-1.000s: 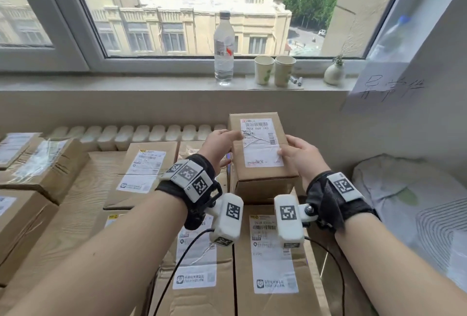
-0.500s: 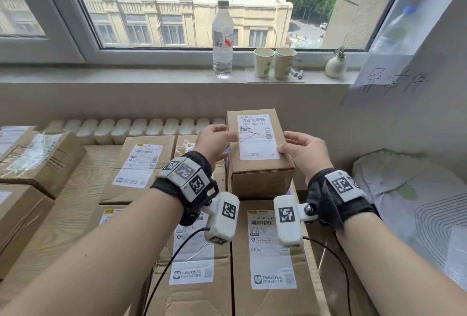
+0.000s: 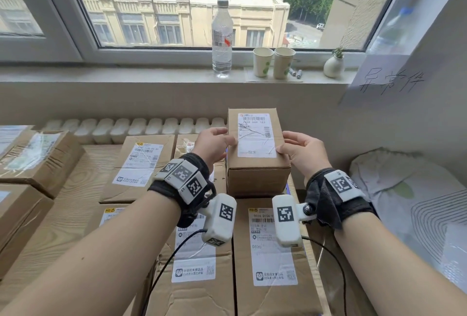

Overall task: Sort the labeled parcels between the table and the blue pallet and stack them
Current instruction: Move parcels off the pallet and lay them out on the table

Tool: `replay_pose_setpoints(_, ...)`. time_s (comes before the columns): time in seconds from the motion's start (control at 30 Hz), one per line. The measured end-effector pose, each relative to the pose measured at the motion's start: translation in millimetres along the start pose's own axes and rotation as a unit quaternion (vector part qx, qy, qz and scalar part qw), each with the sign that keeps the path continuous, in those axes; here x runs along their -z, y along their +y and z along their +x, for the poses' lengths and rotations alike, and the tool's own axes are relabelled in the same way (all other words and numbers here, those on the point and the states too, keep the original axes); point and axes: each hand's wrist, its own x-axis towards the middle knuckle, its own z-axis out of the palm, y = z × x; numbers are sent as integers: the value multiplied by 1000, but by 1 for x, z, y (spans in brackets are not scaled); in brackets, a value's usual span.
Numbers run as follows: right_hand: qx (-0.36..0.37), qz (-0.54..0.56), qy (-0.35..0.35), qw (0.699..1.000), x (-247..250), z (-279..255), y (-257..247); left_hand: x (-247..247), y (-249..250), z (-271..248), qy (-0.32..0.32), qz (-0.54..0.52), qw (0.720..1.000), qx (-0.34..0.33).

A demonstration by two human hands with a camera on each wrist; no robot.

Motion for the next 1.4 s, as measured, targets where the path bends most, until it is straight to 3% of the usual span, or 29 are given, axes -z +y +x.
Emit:
replay_pose_setpoints(0.27, 4, -36, 28, 999, -1, -3, -4, 2, 4, -9, 20, 18, 999, -27)
replay_pose_setpoints(0.43, 100, -162, 26, 981, -20, -15, -36, 24, 23, -29, 100, 173, 967, -157)
replay_pose_setpoints(0.57, 142, -230, -24, 962, -56, -40, -59, 62, 31, -47, 91, 258, 947, -171)
replay_pose_setpoints(0.73, 171, -289, -75, 939, -118, -80, -71, 134, 33, -76, 102, 330, 926, -150)
replay_pose_setpoints(0.93, 239, -479, -105, 838, -224, -135, -78, 244, 37, -122, 156, 518, 828, -146)
replay_pose_setpoints(1.13, 260, -498, -124, 818, -333, -195, -89, 358, 34, -166, 189, 568, 791, -126)
replay_pose_setpoints(1.4, 272, -476, -169, 819, -456, -257, -99, 483, 22, -204, 201, 582, 784, -85)
